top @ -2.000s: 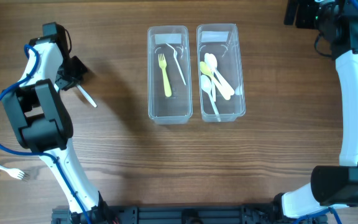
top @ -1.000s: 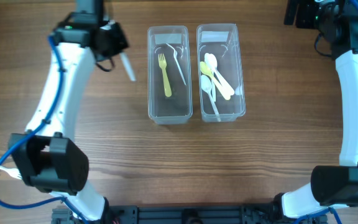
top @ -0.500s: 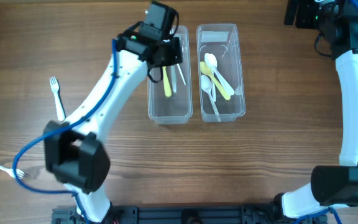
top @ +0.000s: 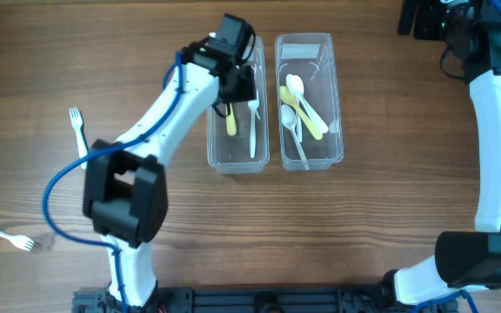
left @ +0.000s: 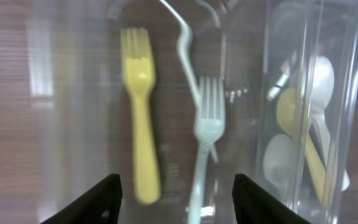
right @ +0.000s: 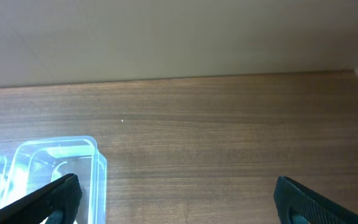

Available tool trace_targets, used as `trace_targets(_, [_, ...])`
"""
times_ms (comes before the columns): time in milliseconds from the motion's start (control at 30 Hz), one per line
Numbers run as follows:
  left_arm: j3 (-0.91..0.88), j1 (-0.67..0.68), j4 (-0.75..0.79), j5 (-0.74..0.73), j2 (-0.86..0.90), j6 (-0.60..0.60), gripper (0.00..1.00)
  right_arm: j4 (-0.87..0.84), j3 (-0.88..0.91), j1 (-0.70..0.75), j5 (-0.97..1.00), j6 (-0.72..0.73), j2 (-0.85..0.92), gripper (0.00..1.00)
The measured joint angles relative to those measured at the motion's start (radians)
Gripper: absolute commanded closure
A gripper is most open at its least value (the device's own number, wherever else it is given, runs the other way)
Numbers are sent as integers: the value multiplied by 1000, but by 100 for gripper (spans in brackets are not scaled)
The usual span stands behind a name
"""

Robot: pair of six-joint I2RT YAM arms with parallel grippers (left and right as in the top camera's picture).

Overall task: Pack container
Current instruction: 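Carry the white fork into the left container and release it, then move the left gripper down onto the light-blue fork and grasp it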

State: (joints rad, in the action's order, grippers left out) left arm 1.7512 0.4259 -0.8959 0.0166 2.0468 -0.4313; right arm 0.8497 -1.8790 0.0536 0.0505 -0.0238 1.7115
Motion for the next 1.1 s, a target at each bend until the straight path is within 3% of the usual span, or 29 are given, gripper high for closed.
trace_targets(100, [32,-52,-88,50,-83,3,32,0,0,0,0,0,0,0])
trace_targets(200, [63,-188,-216,130,-219,9,20,0,0,0,0,0,0,0])
trace_targets(333, [74,-367,-371,191,-290,48,21,0,0,0,0,0,0,0])
trace_targets(433, [52,-475,-389,208,-287,64,27,0,0,0,0,0,0,0])
trace_targets(533, [-30,-551,-330,200,-286,119,31,0,0,0,0,0,0,0])
trace_targets(900, [-431,-710,21,165,-276,238,22,0,0,0,0,0,0,0])
trace_targets(1100, [-498,-773,140,91,-238,296,20,0,0,0,0,0,0,0])
